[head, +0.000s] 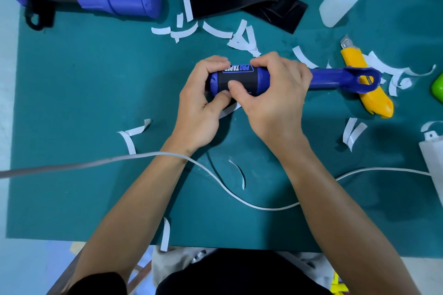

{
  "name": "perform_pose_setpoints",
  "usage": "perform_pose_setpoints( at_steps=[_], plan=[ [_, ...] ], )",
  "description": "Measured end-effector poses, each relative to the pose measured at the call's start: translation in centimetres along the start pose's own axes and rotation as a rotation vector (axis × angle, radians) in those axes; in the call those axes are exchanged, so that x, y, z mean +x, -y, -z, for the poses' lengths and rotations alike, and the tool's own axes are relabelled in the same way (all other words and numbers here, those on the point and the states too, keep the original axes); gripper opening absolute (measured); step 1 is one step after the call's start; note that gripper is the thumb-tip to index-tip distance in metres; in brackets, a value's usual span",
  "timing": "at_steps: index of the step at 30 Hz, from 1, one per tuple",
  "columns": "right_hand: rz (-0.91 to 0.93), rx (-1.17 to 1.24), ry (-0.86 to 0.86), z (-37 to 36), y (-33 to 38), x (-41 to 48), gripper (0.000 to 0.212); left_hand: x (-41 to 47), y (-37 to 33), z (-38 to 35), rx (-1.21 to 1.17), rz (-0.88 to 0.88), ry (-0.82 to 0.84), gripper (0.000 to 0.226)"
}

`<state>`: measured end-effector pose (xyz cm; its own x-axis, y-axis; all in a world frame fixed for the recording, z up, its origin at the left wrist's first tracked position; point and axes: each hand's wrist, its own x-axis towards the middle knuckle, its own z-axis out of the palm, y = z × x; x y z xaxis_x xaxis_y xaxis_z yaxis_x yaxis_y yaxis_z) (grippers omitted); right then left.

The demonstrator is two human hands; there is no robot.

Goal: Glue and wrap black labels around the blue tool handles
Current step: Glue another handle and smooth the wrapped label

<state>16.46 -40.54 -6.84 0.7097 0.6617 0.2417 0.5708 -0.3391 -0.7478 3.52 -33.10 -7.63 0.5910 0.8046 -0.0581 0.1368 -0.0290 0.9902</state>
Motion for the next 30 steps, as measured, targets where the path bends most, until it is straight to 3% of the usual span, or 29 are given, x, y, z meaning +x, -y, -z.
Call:
perform_pose_setpoints(
  at_steps=[8, 25, 30],
  plan=[
    [-0.047, -0.049, 0.026, -0.1, 0.8, 0.1, 0.046, 0.3, 0.0, 0.6, 0.044, 0.008, 0.005, 0.056],
    [-0.048, -0.038, 0.011, -0.4, 1.2, 0.1, 0.052, 0.3, 0.4, 0.8, 0.011, 0.035, 0.015, 0.048],
    [-0.038, -0.066, -0.005, -0.6, 1.4, 0.0, 0.053, 0.3, -0.2, 0.9, -0.006, 0.037, 0.027, 0.065]
  ],
)
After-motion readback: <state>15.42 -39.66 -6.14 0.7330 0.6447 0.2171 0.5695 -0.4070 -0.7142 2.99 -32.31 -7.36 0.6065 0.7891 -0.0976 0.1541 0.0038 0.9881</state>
